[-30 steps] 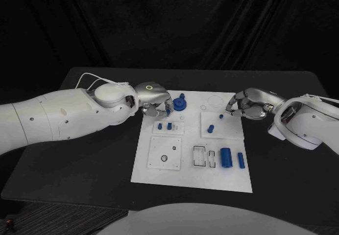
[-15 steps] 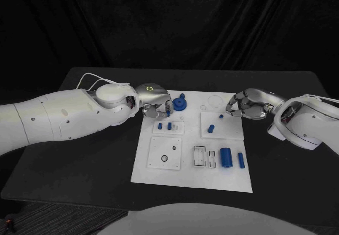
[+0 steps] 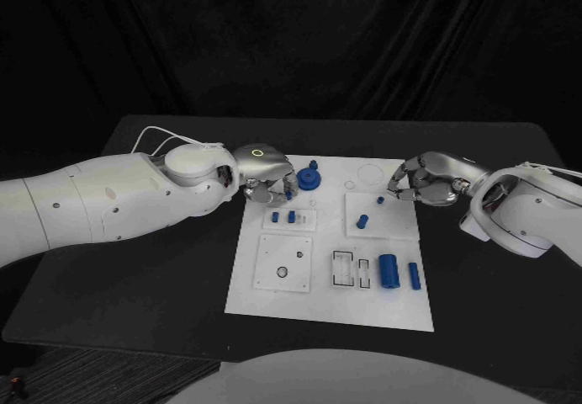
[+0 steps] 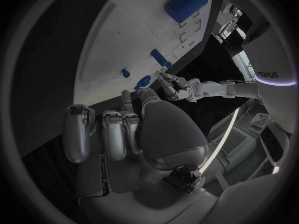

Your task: Assemble the parts on the task board

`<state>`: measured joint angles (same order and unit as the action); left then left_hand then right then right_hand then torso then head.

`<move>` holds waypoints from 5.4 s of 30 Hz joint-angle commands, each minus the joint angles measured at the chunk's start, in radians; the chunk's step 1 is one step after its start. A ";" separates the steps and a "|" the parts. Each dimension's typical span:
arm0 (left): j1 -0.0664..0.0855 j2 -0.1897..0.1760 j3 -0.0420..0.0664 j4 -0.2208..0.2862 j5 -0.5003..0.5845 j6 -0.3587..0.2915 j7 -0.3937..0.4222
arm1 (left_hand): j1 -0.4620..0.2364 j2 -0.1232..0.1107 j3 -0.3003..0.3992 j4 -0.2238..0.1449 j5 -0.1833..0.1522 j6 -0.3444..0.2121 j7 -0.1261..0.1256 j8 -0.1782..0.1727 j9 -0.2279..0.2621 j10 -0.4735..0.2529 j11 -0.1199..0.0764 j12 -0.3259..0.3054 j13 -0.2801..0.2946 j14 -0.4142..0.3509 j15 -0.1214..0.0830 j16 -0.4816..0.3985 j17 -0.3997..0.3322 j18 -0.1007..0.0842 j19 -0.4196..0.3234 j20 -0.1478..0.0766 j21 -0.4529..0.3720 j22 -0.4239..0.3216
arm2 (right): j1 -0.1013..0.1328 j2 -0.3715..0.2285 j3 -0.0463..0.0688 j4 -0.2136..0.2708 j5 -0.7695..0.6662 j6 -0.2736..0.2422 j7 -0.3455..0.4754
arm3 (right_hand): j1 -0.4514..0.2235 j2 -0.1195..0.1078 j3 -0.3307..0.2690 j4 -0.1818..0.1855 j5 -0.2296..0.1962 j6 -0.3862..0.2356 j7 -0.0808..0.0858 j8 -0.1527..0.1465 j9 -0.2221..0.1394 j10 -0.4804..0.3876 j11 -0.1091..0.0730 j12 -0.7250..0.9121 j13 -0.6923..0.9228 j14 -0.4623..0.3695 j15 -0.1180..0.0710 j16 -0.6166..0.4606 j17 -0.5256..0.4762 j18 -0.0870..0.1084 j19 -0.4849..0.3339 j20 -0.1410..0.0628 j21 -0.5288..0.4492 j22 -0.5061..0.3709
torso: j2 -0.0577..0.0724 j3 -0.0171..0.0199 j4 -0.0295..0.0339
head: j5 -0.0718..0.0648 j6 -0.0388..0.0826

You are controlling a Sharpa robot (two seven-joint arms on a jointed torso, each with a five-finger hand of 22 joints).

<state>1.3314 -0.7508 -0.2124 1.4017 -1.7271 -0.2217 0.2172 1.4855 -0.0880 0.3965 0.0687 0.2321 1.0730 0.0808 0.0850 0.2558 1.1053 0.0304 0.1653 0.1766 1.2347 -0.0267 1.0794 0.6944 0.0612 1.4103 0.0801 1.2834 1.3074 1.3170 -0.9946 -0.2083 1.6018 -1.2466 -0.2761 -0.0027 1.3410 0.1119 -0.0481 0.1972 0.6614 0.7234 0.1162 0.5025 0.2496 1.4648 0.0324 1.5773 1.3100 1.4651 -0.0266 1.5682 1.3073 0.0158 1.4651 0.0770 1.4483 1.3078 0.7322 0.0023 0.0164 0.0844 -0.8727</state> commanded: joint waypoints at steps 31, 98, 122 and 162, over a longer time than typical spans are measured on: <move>-0.008 0.010 0.000 -0.018 -0.006 0.041 0.002 | 0.001 -0.011 0.000 -0.009 -0.005 0.004 0.003 0.003 -0.003 0.010 0.001 -0.011 -0.005 -0.021 -0.002 -0.017 -0.019 0.006 -0.012 0.000 -0.017 0.174 | -0.003 0.000 0.001 0.001 -0.001 -0.002 -0.013 | 0.010 0.001 0.009 -0.002 0.005 0.003 -0.003 -0.008 -0.002 0.106 -0.005 -0.007 0.261 0.106 -0.008 0.003 0.263 0.019 0.030 0.000 -0.003 0.217 | 0.000 -0.0001 -0.0009 | 0.000 0.000; -0.039 -0.236 -0.001 0.068 1.490 0.316 0.555 | -0.382 0.222 -0.622 0.224 -0.044 -0.895 -0.128 -0.063 -0.232 -1.089 -0.109 -0.145 -0.169 -1.235 0.054 -1.079 -0.694 0.116 -1.411 0.074 -1.277 -1.240 | 0.140 0.016 0.001 0.049 -0.621 0.010 0.073 | 0.117 -0.283 0.267 -0.012 -0.416 0.175 -0.007 -0.317 -0.122 -0.536 0.035 -1.413 -1.045 0.047 -0.004 -0.139 0.083 0.053 -0.041 0.000 -0.203 0.165 | 0.013 -0.0350 0.0144 | -0.067 0.000; -0.050 -0.239 -0.001 0.097 1.507 0.340 0.560 | -0.354 0.255 -0.651 0.223 -0.012 -0.980 -0.101 -0.070 -0.240 -1.105 -0.082 -0.165 -0.176 -1.235 -0.020 -1.079 -0.694 0.112 -1.410 -0.025 -1.280 -1.283 | 0.046 0.058 0.001 -0.022 -0.629 0.029 0.057 | 0.095 -0.284 0.276 0.004 -0.422 0.216 0.019 -0.359 -0.145 -0.425 0.049 -1.421 -1.093 0.043 0.007 -0.147 0.070 0.061 -0.054 0.011 -0.252 0.158 | 0.015 -0.0488 0.0267 | -0.101 0.000; -0.053 -0.238 -0.001 0.096 1.507 0.378 0.508 | -0.262 0.288 -0.646 0.222 0.087 -0.974 -0.081 -0.069 -0.239 -1.104 -0.053 -0.165 -0.176 -1.235 0.053 -1.079 -0.694 0.117 -1.408 0.056 -1.277 -1.269 | 0.009 0.082 0.001 -0.065 -0.591 0.035 0.048 | 0.120 -0.270 0.345 -0.046 -0.355 0.303 0.007 -0.360 -0.119 -0.369 0.044 -1.439 -1.135 0.039 0.016 -0.150 0.061 0.065 -0.055 0.020 -0.274 0.157 | 0.015 -0.0521 0.0282 | -0.103 0.000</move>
<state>1.2802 -0.9887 -0.2143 1.4962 -0.2218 0.1341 0.6754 1.2163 0.2009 -0.2521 0.2896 0.3167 0.0966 -0.0070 0.0171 0.0155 -0.0016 -0.0299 0.0032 0.0017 0.0004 0.0219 0.0036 0.0009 0.1783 0.0047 0.1287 0.0070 0.0379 1.3297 -0.9136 -0.2081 1.5397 -1.8387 -0.2233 0.0633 1.4517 -0.1565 0.2913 0.1502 0.3015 1.0200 0.1233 0.1373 0.1287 1.0884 0.0767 0.1392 0.1762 1.4650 -0.0121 1.4210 1.3073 0.0627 1.4115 0.0949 1.1771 1.3074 0.7466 -0.0497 0.0436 -0.0175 -0.8728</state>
